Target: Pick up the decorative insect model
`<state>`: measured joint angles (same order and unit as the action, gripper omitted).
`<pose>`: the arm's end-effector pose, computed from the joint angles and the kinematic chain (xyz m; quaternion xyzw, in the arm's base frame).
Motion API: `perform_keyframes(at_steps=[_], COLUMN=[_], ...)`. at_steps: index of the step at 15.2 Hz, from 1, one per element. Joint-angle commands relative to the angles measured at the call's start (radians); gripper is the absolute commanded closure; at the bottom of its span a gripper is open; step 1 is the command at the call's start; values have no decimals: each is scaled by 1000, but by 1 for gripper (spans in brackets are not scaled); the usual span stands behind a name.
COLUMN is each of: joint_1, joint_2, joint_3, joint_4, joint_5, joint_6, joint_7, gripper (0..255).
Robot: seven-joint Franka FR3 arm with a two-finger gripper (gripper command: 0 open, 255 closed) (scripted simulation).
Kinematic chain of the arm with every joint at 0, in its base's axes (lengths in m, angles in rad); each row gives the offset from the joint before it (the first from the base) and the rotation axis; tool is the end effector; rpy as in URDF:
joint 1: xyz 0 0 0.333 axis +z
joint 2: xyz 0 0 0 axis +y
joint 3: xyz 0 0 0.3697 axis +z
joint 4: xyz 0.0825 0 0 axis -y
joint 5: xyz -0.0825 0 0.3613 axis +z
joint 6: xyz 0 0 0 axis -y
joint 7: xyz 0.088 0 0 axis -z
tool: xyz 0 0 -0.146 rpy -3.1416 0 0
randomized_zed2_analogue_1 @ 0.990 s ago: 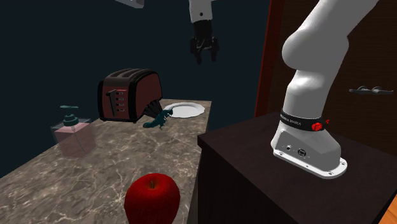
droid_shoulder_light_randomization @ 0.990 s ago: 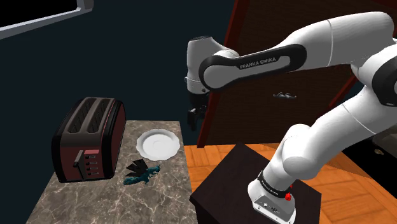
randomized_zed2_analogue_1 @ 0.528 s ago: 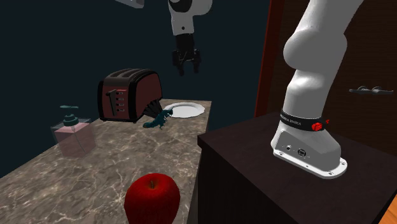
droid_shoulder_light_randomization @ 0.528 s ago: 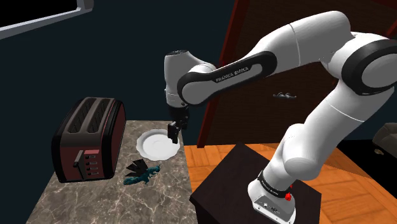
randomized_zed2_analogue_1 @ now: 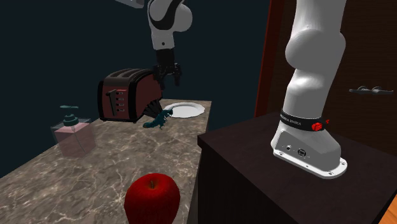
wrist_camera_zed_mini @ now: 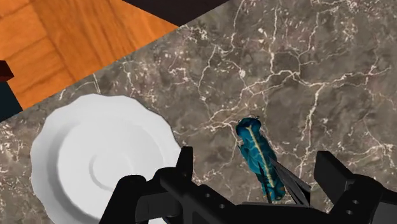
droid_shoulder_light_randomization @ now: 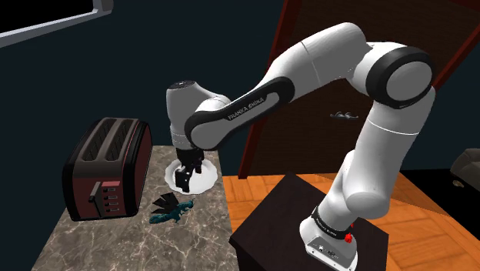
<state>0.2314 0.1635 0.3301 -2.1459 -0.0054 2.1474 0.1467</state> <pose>0.4483 0.2780 0.3484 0.9751 0.2068 -0.0802 0.0037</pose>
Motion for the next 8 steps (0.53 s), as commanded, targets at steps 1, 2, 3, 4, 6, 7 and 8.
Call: perform_keyframes(at_steps=[1, 2, 3, 4, 6, 7, 8], joint_1=[20, 30, 42, 54, 63, 65, 66], joint_2=[73, 107, 142, 177, 206, 215, 224], joint_3=[9, 12, 15, 17, 16, 14, 12], joint_4=[56, 83, 112, 141, 157, 154, 152], joint_5=[-21, -31, -42, -52, -62, -65, -69], joint_6=[17, 24, 30, 35, 48, 59, 70], joint_7=[15, 22, 29, 35, 40, 42, 44], gripper=[0, 0, 0, 0, 0, 0, 0])
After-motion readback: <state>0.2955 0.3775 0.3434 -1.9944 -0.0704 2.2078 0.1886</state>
